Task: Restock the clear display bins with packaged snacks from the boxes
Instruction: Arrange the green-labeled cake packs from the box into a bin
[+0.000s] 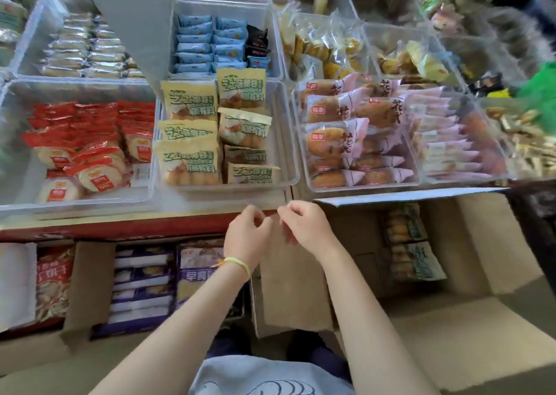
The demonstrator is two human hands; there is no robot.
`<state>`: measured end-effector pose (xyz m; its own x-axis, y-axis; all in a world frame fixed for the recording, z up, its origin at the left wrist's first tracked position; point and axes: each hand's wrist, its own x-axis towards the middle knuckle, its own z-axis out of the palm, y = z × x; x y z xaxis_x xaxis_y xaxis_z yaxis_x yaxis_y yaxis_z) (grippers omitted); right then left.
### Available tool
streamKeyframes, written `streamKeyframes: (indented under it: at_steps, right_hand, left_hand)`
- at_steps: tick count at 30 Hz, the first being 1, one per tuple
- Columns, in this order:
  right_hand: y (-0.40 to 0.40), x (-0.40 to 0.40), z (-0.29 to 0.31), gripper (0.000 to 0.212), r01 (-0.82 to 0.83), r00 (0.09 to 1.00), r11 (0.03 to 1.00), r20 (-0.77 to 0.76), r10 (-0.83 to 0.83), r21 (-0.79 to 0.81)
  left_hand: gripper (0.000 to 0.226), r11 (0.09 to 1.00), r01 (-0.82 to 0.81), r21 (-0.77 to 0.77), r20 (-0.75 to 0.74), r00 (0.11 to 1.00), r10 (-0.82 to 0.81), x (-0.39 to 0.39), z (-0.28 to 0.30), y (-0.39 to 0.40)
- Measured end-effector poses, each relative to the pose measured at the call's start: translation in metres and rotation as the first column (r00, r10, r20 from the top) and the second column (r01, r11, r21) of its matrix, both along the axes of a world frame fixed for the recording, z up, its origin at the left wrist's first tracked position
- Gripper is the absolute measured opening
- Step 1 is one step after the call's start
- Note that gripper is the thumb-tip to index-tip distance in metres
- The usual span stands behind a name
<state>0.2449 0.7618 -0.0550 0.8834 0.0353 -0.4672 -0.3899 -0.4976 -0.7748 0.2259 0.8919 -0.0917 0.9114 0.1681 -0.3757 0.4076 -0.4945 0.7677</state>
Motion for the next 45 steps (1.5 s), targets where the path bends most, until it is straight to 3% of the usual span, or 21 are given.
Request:
streamKeyframes:
  at_steps: [2,5,10,14,17,20,22,25,27,29,32,34,37,39,41,43,45]
  right_hand:
    - [-0.035,-0.011,-0.004,0.031,0.064,0.998,0.998,-0.011,-0.064,-0.009]
    - [-0.091,-0.024,-0.018,0.031,0.126,0.991,0.991,-0.025,-0.128,-0.048]
    - [-0.192,-0.036,-0.050,0.018,0.051,0.995,0.967,-0.066,-0.069,-0.248]
    - [-0.272,-0.045,-0.078,0.039,-0.011,0.976,0.904,-0.200,-0.082,-0.427]
    - [-0.312,-0.043,-0.095,0.058,0.065,0.954,0.874,-0.227,-0.195,-0.482]
    - [-0.339,-0.038,-0.108,0.062,0.030,0.954,0.818,-0.228,-0.195,-0.575]
    - [-0.355,-0.034,-0.119,0.059,-0.040,0.954,0.794,-0.260,-0.151,-0.607]
    - [-0.367,-0.028,-0.132,0.057,-0.118,0.943,0.771,-0.313,-0.110,-0.627]
    - [-0.371,-0.023,-0.136,0.056,-0.143,0.943,0.738,-0.318,-0.101,-0.659]
    - [-0.372,-0.019,-0.139,0.053,-0.184,0.932,0.721,-0.352,-0.089,-0.668]
    - [-0.374,-0.023,-0.143,0.044,-0.267,0.897,0.747,-0.440,-0.038,-0.610]
    - [-0.378,-0.026,-0.143,0.040,-0.279,0.881,0.805,-0.474,-0.002,-0.523]
    - [-0.382,-0.029,-0.134,0.032,-0.114,0.891,0.952,-0.452,-0.029,-0.286]
    - [-0.375,-0.037,-0.119,0.030,-0.022,0.903,0.995,-0.429,-0.023,-0.100]
    - [-0.366,-0.048,-0.100,0.033,-0.034,0.925,0.999,-0.378,0.027,-0.012]
    - [-0.360,-0.055,-0.078,0.035,-0.093,0.956,0.995,-0.277,0.099,0.035]
    - [-0.360,-0.056,-0.057,0.035,-0.159,0.968,0.984,-0.186,0.171,0.078]
  left_hand:
    - [0.015,0.987,0.149,0.052,-0.033,0.988,-0.148,-0.014,-0.009,-0.037]
    - [0.042,0.966,0.228,0.122,-0.039,0.974,-0.225,-0.039,-0.016,-0.092]
    - [0.084,0.826,0.298,0.479,-0.203,0.953,-0.227,-0.067,-0.043,-0.178]
    - [0.068,0.700,0.213,0.682,-0.204,0.974,-0.098,-0.073,-0.070,-0.214]
    - [0.044,0.639,0.165,0.751,-0.192,0.981,-0.027,-0.072,-0.075,-0.222]
    - [0.034,0.580,0.184,0.794,-0.217,0.976,-0.012,-0.074,-0.079,-0.223]
    - [0.033,0.536,0.173,0.827,-0.198,0.980,-0.011,-0.074,-0.082,-0.226]
    - [0.051,0.484,0.120,0.867,-0.140,0.990,0.005,-0.073,-0.083,-0.240]
    - [0.058,0.506,0.074,0.859,-0.076,0.997,-0.018,-0.075,-0.084,-0.263]
    - [0.050,0.564,0.147,0.813,-0.089,0.988,-0.130,-0.080,-0.083,-0.290]
    - [0.034,0.700,0.412,0.584,-0.307,0.910,-0.279,-0.084,-0.083,-0.319]
    - [0.031,0.756,0.478,0.448,-0.364,0.869,-0.335,-0.084,-0.083,-0.324]
    - [0.029,0.822,0.458,0.339,-0.338,0.874,-0.348,-0.084,-0.083,-0.324]
    - [0.036,0.871,0.392,0.297,-0.291,0.906,-0.309,-0.083,-0.079,-0.322]
    - [0.057,0.908,0.321,0.270,-0.196,0.941,-0.275,-0.083,-0.071,-0.321]
    - [0.076,0.889,0.335,0.312,-0.111,0.942,-0.316,-0.078,-0.061,-0.318]
    - [0.076,0.862,0.376,0.341,-0.085,0.925,-0.370,-0.070,-0.052,-0.313]
